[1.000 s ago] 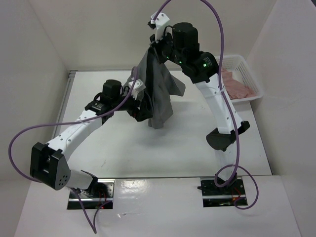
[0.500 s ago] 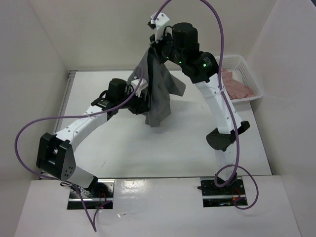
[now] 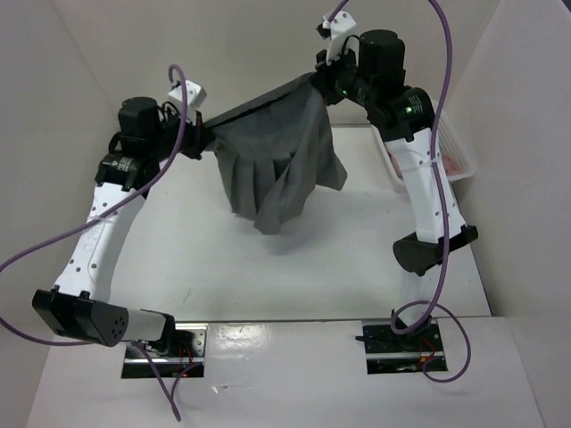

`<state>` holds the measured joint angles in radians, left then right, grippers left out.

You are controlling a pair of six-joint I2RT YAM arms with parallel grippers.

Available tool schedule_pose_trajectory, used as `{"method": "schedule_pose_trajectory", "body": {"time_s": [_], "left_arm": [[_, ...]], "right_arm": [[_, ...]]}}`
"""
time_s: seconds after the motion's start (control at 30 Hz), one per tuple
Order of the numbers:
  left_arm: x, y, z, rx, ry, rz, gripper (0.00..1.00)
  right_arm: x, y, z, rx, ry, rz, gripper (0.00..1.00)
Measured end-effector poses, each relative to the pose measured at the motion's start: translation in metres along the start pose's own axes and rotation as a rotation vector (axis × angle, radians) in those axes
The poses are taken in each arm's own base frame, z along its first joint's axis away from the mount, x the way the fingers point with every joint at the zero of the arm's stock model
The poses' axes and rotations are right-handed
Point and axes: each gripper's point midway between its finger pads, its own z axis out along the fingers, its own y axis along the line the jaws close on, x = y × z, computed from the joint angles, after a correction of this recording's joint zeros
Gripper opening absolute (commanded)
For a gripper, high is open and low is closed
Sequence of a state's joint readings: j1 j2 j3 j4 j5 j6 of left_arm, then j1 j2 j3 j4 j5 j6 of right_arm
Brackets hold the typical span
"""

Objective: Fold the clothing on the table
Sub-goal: Flatten the skirt out

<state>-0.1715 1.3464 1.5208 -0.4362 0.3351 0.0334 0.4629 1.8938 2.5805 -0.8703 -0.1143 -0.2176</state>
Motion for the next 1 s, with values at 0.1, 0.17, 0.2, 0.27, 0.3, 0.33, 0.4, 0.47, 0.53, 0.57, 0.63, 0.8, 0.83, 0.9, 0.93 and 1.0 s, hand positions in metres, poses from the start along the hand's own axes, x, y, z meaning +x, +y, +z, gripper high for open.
{"method": "schedule_pose_trajectory", "body": {"time_s": [0.1, 0.17, 0.2, 0.27, 0.3, 0.33, 0.4, 0.47, 0.53, 0.57, 0.63, 0.8, 0.83, 0.9, 0.93, 1.0], "left_arm": [[-0.026, 0.012, -0.023, -0.032, -0.052, 0.029, 0.00], [-0.037, 0.017, -0.039, -0.049, -0.073, 0.043, 0.02], [-0.041, 0.017, -0.046, -0.052, -0.084, 0.050, 0.03], [-0.050, 0.014, -0.058, -0.049, -0.104, 0.061, 0.05], [-0.054, 0.011, -0.064, -0.044, -0.111, 0.066, 0.05], [-0.058, 0.008, -0.069, -0.035, -0.117, 0.069, 0.05], [-0.065, 0.002, -0.077, -0.015, -0.123, 0.075, 0.06], [-0.069, -0.003, -0.083, 0.004, -0.121, 0.084, 0.06], [-0.071, -0.009, -0.090, 0.025, -0.114, 0.091, 0.08], [-0.072, -0.011, -0.092, 0.034, -0.110, 0.092, 0.12], [-0.070, -0.013, -0.095, 0.042, -0.100, 0.104, 0.18], [-0.062, -0.017, -0.107, 0.039, -0.081, 0.104, 0.23], [-0.061, -0.019, -0.111, 0.035, -0.081, 0.116, 0.23], [-0.059, -0.018, -0.122, 0.012, -0.079, 0.121, 0.20], [-0.058, -0.018, -0.127, 0.001, -0.078, 0.129, 0.19], [-0.055, -0.020, -0.136, -0.006, -0.072, 0.142, 0.15]], "right_arm": [[0.006, 0.007, -0.006, -0.042, 0.019, -0.005, 0.00], [0.013, 0.017, -0.013, -0.085, 0.035, -0.007, 0.00], [0.014, 0.020, -0.016, -0.096, 0.034, -0.008, 0.00], [0.023, 0.028, -0.027, -0.120, 0.047, -0.006, 0.00], [0.025, 0.032, -0.033, -0.132, 0.043, -0.006, 0.00], [0.027, 0.034, -0.039, -0.139, 0.040, -0.008, 0.00], [0.023, 0.039, -0.053, -0.154, 0.019, -0.014, 0.00], [0.013, 0.040, -0.065, -0.160, -0.019, -0.023, 0.00], [0.006, 0.042, -0.076, -0.167, -0.049, -0.032, 0.00], [0.004, 0.043, -0.081, -0.170, -0.056, -0.033, 0.00], [0.005, 0.044, -0.089, -0.170, -0.060, -0.035, 0.01], [0.026, 0.043, -0.106, -0.138, -0.025, -0.040, 0.02], [0.031, 0.041, -0.109, -0.124, -0.016, -0.043, 0.01], [0.039, 0.032, -0.116, -0.078, 0.002, -0.047, 0.00], [0.043, 0.027, -0.119, -0.054, 0.008, -0.049, 0.00], [0.053, 0.017, -0.129, -0.008, 0.030, -0.050, 0.00]]}}
